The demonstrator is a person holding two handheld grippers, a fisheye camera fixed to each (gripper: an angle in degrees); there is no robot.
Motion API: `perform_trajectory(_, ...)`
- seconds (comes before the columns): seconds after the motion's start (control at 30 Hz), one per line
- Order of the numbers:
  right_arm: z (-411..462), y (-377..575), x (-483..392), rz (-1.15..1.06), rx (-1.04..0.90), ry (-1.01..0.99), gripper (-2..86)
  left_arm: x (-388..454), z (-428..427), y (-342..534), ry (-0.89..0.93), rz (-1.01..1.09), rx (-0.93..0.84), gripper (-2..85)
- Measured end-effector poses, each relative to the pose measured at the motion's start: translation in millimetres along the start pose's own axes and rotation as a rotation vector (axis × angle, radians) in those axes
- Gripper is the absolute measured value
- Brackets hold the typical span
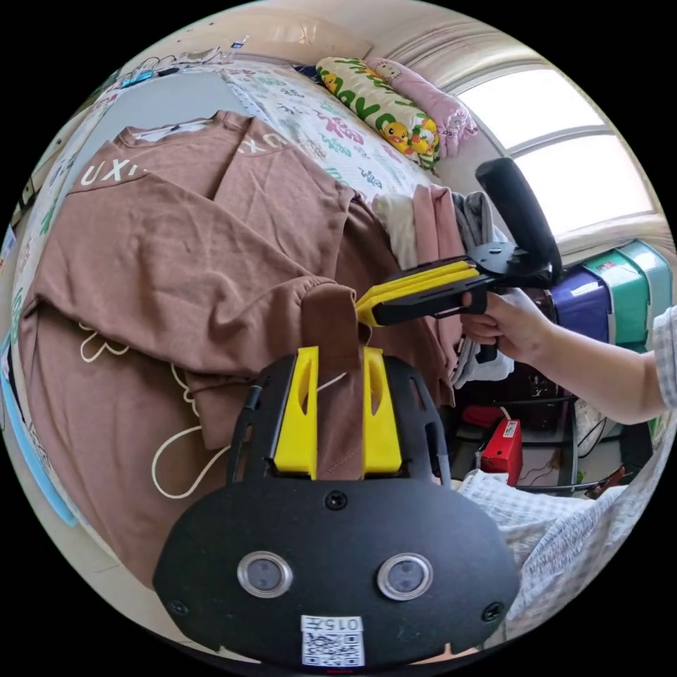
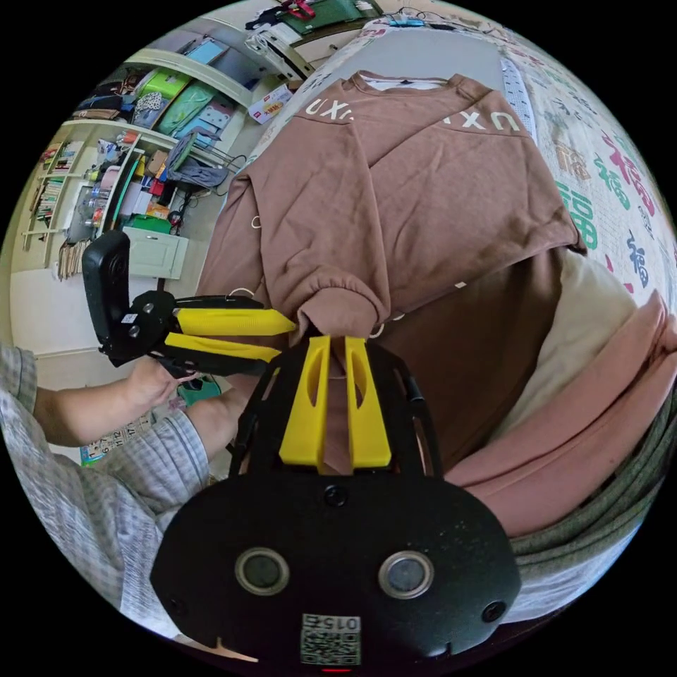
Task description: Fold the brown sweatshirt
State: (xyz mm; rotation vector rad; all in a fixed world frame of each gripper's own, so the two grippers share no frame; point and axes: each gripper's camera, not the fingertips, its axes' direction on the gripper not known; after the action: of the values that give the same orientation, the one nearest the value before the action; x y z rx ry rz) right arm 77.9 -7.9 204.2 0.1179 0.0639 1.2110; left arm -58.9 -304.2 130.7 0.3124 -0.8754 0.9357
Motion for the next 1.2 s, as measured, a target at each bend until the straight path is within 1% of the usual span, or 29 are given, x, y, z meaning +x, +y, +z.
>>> perform_trajectory(0.1,0.0,4.4,3.6,-0.024,-0.016,-0.010,6.9,-0.2,12.2,-3.8,-0.033,-0.054,-0.031,7.7)
perform_trajectory(0.17,3.4,2.2,3.5,-0.041,-0.051,0.023,8.0,-5.0,16.4,-4.9,0.018,-0.100,-0.037,1.9)
perform_trajectory(0.2,4.2,1.7,2.9,-0.048,-0.056,0.036,7.9,-5.7,15.6,-4.4,0.024,-0.113,-0.034,1.5)
perform_trajectory(0.27,8.3,0.2,1.1,-0.072,-0.077,0.112,2.1,-2.0,8.6,-0.4,0.005,-0.106,-0.019,0.2)
perform_trajectory(0.33,17.6,-0.4,4.7,-0.063,-0.133,0.181,0.9,-0.2,7.0,2.9,0.003,-0.101,-0.035,-0.2)
perform_trajectory(0.43,31.0,1.4,10.9,-0.057,-0.192,0.140,0.0,-5.5,13.6,5.1,0.008,-0.123,-0.080,-0.3)
perform_trajectory(0.5,35.2,1.4,14.8,-0.042,-0.244,0.145,-0.1,-12.9,14.6,0.4,0.040,-0.141,-0.104,-0.1)
perform_trajectory(0.57,34.9,0.9,25.2,-0.014,-0.353,0.144,1.2,-26.8,7.3,-8.2,0.139,-0.140,-0.138,0.5)
perform_trajectory(0.63,14.8,-4.0,32.5,-0.007,-0.347,0.145,3.2,-42.2,-8.5,-11.6,0.197,-0.148,-0.137,1.5)
perform_trajectory(0.7,-15.2,-20.1,39.2,0.013,-0.290,0.136,4.6,-66.2,-35.4,-12.2,0.215,-0.207,-0.092,4.0)
perform_trajectory(0.77,-53.6,-60.8,42.0,0.016,-0.150,0.071,6.3,-108.8,-81.5,-7.5,0.207,-0.338,0.054,6.0)
perform_trajectory(0.8,-60.1,-74.1,41.5,0.015,-0.116,0.055,6.6,-120.7,-93.1,-5.5,0.199,-0.380,0.100,6.1)
perform_trajectory(0.87,-71.0,-137.8,31.3,-0.015,-0.019,0.000,7.4,-166.2,-133.3,2.4,0.163,-0.546,0.300,6.4)
perform_trajectory(0.9,-70.9,-155.2,26.2,-0.029,0.002,-0.007,7.5,-176.0,-141.0,3.5,0.152,-0.583,0.345,6.4)
perform_trajectory(0.97,-59.3,-226.8,1.1,-0.087,0.057,0.001,8.0,-208.4,-160.0,2.1,0.124,-0.690,0.482,6.7)
perform_trajectory(1.07,-30.2,-307.3,-26.5,-0.094,0.058,0.018,8.6,-237.2,-159.6,-12.5,0.155,-0.760,0.543,7.3)
perform_trajectory(1.2,-3.8,-375.5,-59.5,-0.090,0.074,0.089,8.4,-256.9,-153.4,-32.1,0.183,-0.795,0.570,7.2)
